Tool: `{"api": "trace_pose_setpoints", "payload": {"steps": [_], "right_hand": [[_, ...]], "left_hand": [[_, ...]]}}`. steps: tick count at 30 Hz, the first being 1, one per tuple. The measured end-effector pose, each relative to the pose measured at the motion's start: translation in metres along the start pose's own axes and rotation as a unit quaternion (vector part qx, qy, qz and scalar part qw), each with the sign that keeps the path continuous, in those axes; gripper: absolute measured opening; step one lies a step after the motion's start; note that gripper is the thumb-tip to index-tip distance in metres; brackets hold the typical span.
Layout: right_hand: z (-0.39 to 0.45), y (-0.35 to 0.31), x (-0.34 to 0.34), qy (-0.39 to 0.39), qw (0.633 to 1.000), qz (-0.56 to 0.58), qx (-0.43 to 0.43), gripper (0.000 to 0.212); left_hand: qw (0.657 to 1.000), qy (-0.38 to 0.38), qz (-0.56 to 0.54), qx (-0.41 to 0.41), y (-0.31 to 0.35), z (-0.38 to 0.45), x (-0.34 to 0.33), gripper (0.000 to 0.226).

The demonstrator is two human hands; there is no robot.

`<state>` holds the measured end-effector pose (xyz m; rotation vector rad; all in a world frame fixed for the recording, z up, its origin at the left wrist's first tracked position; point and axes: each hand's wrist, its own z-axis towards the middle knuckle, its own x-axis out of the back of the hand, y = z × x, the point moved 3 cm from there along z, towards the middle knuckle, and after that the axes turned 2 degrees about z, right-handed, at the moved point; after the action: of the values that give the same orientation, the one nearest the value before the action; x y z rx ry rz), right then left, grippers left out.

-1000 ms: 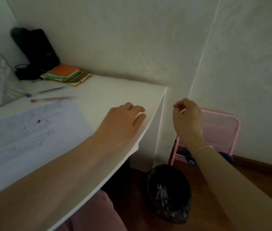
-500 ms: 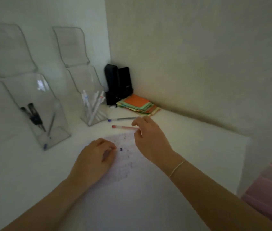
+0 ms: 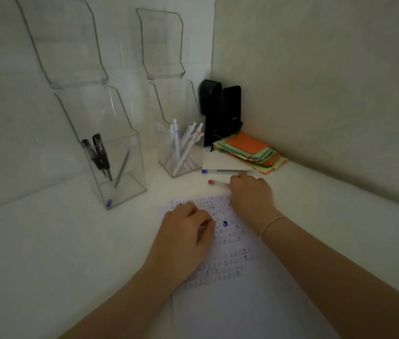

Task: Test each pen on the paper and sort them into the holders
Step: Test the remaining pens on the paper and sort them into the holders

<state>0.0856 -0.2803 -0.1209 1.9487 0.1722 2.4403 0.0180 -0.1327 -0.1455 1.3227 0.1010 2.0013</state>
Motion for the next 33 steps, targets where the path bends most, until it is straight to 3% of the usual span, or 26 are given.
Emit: {"api": "trace_pose_setpoints", "payload": {"steps": [2,4,6,8,11,15,19,22,25,29,33], "right_hand": [[-0.003,-0.001,0.0,0.039,0.998,-0.022,0.04,0.024],[-0.01,-0.005,0.006,0.135,0.987,0.004,0.085,0.021],[-0.021,-0.007,0.016,0.248,0.959,0.104,0.094,0.022],[-0.036,-0.012,0.032,0.289,0.915,0.276,0.059,0.024],[-0.047,-0.018,0.047,0.197,0.82,0.533,-0.06,0.023],[-0.053,-0.028,0.046,0.042,0.698,0.704,-0.122,0.019],[-0.054,-0.032,0.048,0.013,0.718,0.69,-0.096,0.018],[-0.052,-0.035,0.044,0.016,0.729,0.678,-0.096,0.022],[-0.051,-0.035,0.044,0.02,0.703,0.701,-0.119,0.003],[-0.05,-0.027,0.041,-0.049,0.671,0.732,-0.11,0.032],[-0.05,-0.018,0.045,-0.136,0.672,0.723,-0.083,0.026]], "left_hand": [[1.0,0.0,0.002,0.0,-0.001,0.0,0.0,0.026],[1.0,0.011,-0.002,0.004,-0.001,-0.001,0.001,0.026],[1.0,0.024,0.001,0.012,0.001,-0.002,0.003,0.03],[0.999,0.034,0.002,0.017,0.005,-0.002,0.006,0.042],[0.999,0.035,-0.015,0.016,0.01,-0.002,0.009,0.055],[0.998,0.048,-0.042,-0.011,0.014,-0.003,0.012,0.048],[0.996,0.074,-0.052,-0.017,0.014,-0.002,0.014,0.038],[0.996,0.037,-0.08,0.004,0.013,-0.003,0.012,0.044],[0.996,0.033,-0.082,0.021,0.011,-0.003,0.013,0.044],[0.992,0.015,-0.126,-0.008,0.017,-0.006,0.015,0.025],[0.993,-0.011,-0.115,-0.017,0.021,-0.005,0.014,0.027]]}}
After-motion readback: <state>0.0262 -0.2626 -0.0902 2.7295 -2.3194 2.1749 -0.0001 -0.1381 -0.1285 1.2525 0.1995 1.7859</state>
